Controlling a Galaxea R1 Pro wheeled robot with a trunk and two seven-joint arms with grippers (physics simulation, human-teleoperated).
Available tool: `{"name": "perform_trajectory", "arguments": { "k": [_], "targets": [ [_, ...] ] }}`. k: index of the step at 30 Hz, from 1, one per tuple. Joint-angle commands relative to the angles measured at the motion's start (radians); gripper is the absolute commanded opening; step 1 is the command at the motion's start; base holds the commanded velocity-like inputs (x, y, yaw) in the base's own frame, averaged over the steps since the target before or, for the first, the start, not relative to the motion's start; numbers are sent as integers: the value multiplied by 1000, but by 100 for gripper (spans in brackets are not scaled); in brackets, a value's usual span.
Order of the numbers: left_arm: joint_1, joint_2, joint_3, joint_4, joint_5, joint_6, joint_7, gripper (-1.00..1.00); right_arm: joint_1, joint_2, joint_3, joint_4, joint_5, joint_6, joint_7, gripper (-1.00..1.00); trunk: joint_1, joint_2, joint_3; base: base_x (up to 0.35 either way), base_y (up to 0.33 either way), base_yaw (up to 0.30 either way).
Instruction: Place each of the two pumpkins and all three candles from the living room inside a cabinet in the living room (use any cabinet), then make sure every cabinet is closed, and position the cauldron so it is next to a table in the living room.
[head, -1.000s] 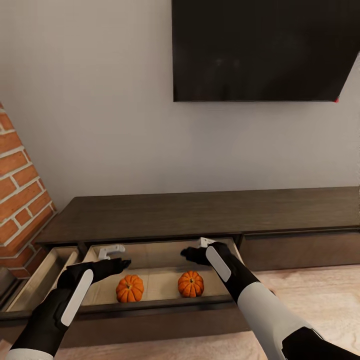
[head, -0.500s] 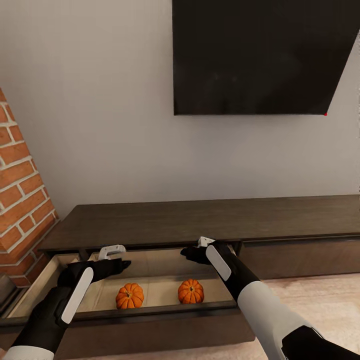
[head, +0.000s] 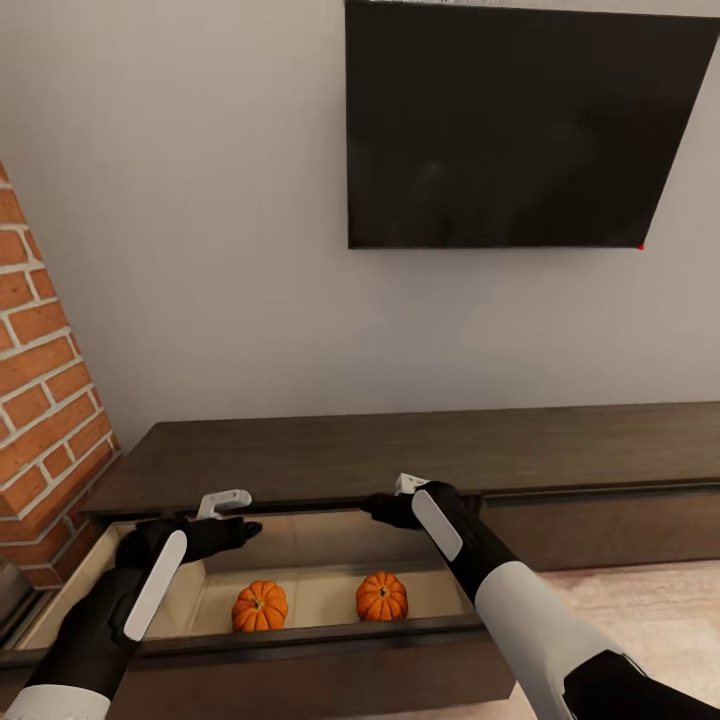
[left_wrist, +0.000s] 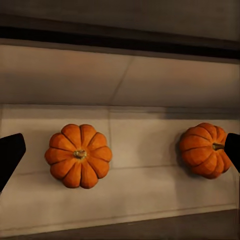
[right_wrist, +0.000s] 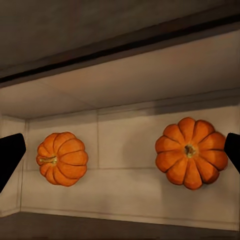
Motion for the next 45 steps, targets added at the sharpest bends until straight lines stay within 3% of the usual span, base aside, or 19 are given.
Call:
{"name": "perform_trajectory", "arguments": {
  "k": [1, 7, 20, 31, 45],
  "targets": [
    [-3, 1, -1, 0, 4, 13, 4, 100, -2, -1, 3, -1, -11, 8, -10, 100, -4, 7, 2, 0, 0, 0],
    [-22, 1, 4, 6, 3, 90, 5, 100, -12, -1, 2, 2, -13, 62, -10, 100, -27, 49, 21, 0, 0, 0],
    [-31, 1, 4, 5, 3, 119, 5, 100, -18, -1, -2, 6, -16, 91, -8, 100, -77, 140, 62, 0, 0, 0],
    [-32, 1, 4, -7, 7, 119, 4, 100, -19, -1, -4, 6, -16, 93, -8, 100, -77, 140, 62, -13, 2, 0],
    [-30, 1, 4, -13, 9, 119, 4, 100, -19, 1, -4, 6, -17, 93, -8, 100, -77, 140, 62, -252, 75, 0]
  ]
}}
